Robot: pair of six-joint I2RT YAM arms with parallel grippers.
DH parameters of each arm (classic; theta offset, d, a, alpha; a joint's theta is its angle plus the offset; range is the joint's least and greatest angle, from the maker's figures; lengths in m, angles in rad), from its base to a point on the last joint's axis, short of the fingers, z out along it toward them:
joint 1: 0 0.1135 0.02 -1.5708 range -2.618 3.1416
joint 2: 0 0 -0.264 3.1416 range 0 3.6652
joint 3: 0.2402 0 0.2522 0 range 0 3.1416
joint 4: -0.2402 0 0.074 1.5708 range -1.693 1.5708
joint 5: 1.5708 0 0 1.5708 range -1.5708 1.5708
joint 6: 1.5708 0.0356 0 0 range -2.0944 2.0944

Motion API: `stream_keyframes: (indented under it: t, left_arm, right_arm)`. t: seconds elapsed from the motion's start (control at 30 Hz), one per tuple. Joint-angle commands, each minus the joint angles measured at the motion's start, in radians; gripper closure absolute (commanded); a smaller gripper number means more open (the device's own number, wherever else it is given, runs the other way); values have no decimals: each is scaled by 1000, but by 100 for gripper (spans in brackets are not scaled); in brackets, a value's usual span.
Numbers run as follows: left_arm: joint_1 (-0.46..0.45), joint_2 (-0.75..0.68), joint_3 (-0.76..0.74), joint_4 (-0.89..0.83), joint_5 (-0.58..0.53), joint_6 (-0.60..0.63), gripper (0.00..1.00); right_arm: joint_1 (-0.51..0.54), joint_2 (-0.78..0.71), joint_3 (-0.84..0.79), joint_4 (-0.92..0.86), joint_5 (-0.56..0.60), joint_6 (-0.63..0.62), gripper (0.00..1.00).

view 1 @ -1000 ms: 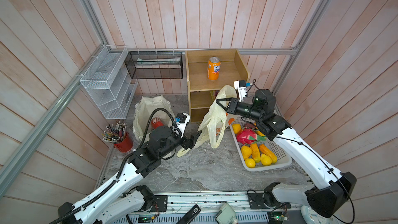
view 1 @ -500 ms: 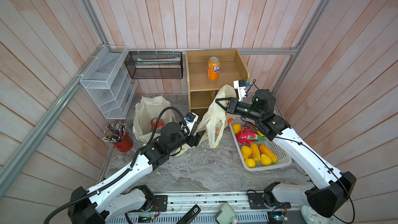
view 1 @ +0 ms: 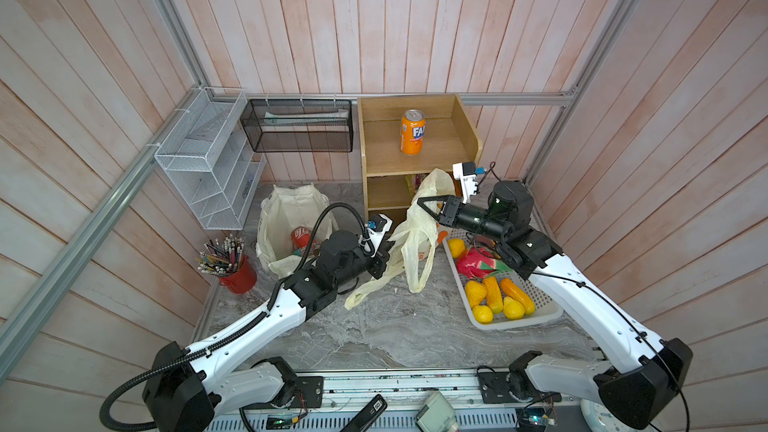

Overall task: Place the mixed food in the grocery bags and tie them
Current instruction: 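Grasp the bag's edge with the left gripper while the right releases it, then move the right gripper to the bag's other handle near the basket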

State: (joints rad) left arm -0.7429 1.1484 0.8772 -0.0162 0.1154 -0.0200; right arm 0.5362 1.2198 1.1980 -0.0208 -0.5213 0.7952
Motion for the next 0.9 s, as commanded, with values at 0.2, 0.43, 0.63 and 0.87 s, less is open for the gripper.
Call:
stream_keyframes:
  t: [0.2, 0.43, 0.63, 0.87]
  left_arm:
    - [-7, -183, 29, -181, 185, -218, 100]
    - [-66, -188, 48, -166, 220, -354, 100]
    - [-67, -84, 143, -170, 137, -462, 100]
    - [-62, 3, 196, -191, 47, -385, 100]
  right_arm:
    - [5, 49, -16, 68, -27, 5, 93]
    - [-35, 258, 117, 104, -136, 13, 78]
    - [-212, 303, 203, 67, -158, 16, 42]
    - [-493, 115, 58, 68, -185, 31, 35]
